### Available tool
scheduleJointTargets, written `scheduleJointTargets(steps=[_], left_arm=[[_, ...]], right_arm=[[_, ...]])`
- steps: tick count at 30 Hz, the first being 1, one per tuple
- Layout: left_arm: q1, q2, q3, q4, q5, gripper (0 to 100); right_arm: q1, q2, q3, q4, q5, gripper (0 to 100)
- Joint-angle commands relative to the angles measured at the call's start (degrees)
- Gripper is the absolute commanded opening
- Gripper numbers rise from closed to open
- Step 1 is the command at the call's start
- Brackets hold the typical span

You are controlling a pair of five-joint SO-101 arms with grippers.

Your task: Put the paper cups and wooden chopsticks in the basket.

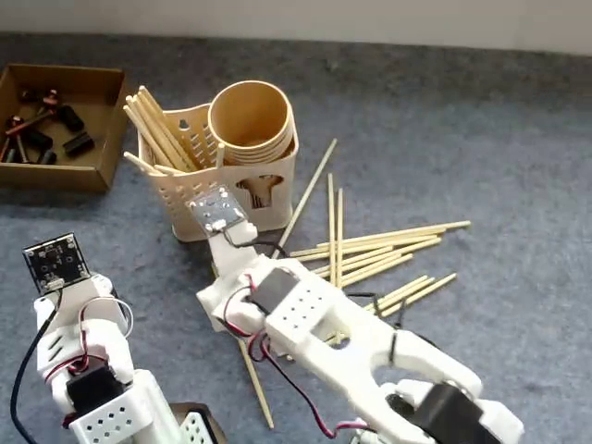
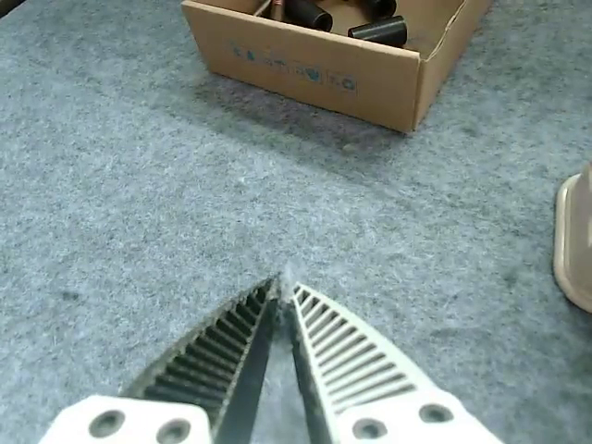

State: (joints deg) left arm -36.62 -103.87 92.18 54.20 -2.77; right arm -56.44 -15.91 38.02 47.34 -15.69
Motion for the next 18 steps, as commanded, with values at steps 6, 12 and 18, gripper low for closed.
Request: scheduleJointTargets(steps=[6,12,18], left_arm=[[-0.6,-0.6,-2.5,-1.3,0.3,1],[-0.6,-0.6,-2.4,-1.2,0.3,1],[-0.6,-0.6,-2.4,-1.2,0.3,1]], right_arm=[[-0.7,13.9,-8.9,-2.9,-1.0,14.6],[-0.6,21.8,-13.7,-2.9,-1.0,14.6],[-0.6,26.3,-14.8,-2.9,-0.9,11.2]])
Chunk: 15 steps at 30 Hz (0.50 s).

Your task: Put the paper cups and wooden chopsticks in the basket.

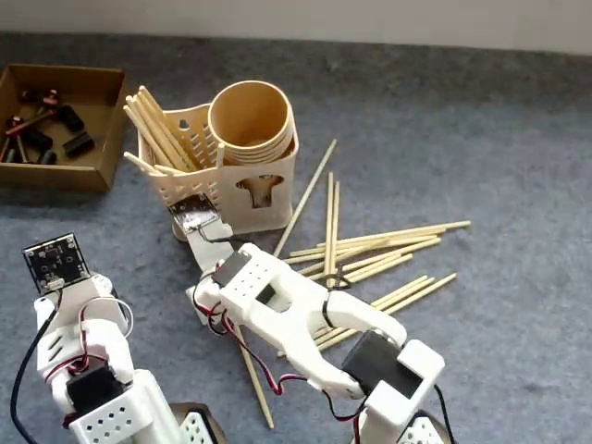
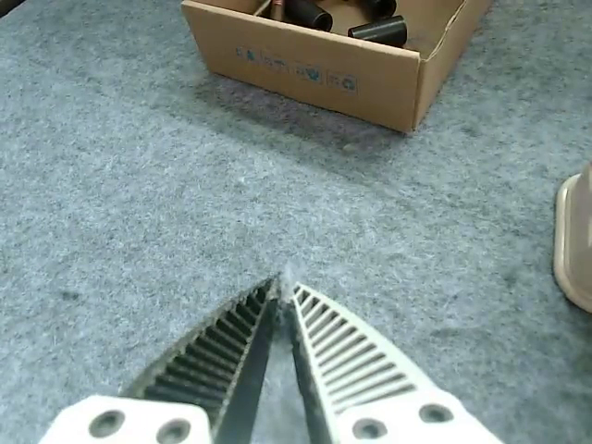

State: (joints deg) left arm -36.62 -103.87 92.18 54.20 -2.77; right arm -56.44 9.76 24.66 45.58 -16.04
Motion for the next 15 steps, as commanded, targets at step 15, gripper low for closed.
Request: scheduleJointTargets(steps=[15], left_arm=[[-0.6,-0.6,-2.4,-1.2,0.2,1]], right_arm=[[-0.6,-3.6,-1.6,3.5,-0.2,0.5]])
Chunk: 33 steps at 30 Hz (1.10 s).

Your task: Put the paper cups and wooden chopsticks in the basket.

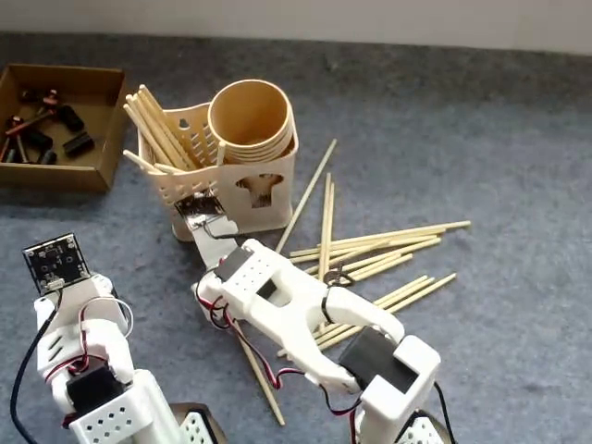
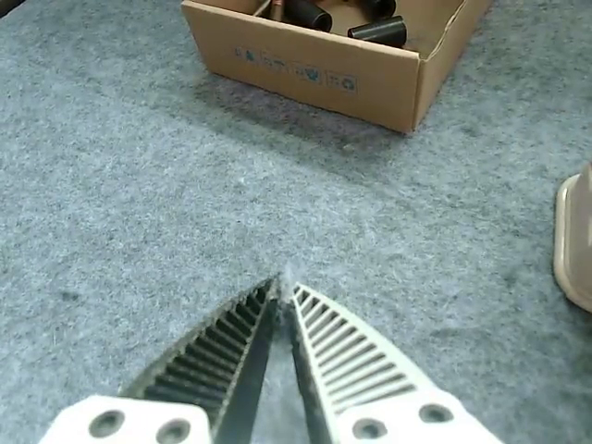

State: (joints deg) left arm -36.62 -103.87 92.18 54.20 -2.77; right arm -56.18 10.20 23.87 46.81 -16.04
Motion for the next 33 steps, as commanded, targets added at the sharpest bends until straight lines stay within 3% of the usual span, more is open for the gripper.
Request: scheduleJointTargets(steps=[1,24,33], left_arm=[[-0.6,-0.6,-2.4,-1.2,0.2,1],[-0.5,-0.6,-2.4,-1.3,0.3,1],[-0.5,-0.6,-2.3,-1.4,0.3,1]], right_arm=[[-0.8,-5.8,-0.8,2.4,-0.2,0.5],[-0.5,-44.0,16.3,4.9,0.0,0.5],[2.2,-62.6,15.8,4.5,4.3,0.5]])
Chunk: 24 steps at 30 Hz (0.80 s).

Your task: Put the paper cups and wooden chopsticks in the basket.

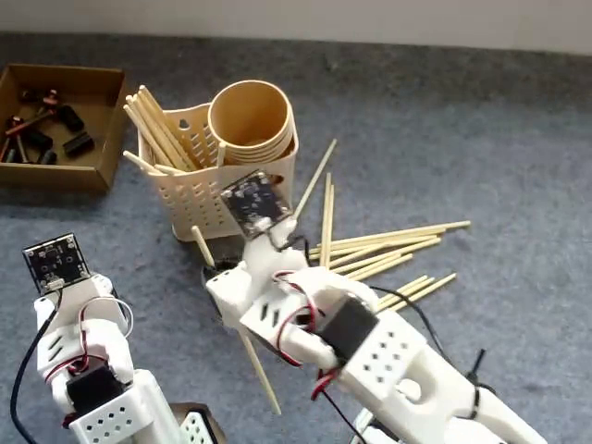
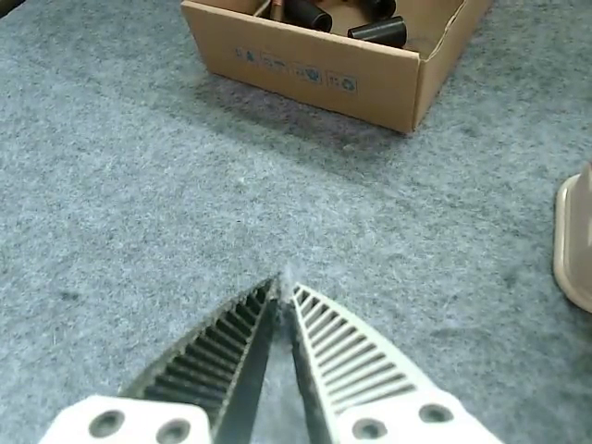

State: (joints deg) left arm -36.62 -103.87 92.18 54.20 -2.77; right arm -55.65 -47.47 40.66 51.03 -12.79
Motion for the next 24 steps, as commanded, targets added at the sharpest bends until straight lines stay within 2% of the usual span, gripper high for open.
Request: scheduleJointTargets(steps=[1,10,20,24], left_arm=[[-0.5,-0.6,-2.3,-1.4,0.3,1],[-0.4,-0.6,-2.3,-1.4,0.3,1],[-0.4,-0.6,-2.3,-1.4,0.3,1],[-0.4,-0.6,-2.3,-1.4,0.3,1]], right_arm=[[1.9,-6.5,-1.7,-0.3,1.1,0.5],[5.6,-9.1,-11.3,-9.6,1.1,0.5],[10.4,-8.9,-12.6,-38.4,1.2,0.5],[10.9,-8.8,-11.7,-48.9,7.5,0.5]])
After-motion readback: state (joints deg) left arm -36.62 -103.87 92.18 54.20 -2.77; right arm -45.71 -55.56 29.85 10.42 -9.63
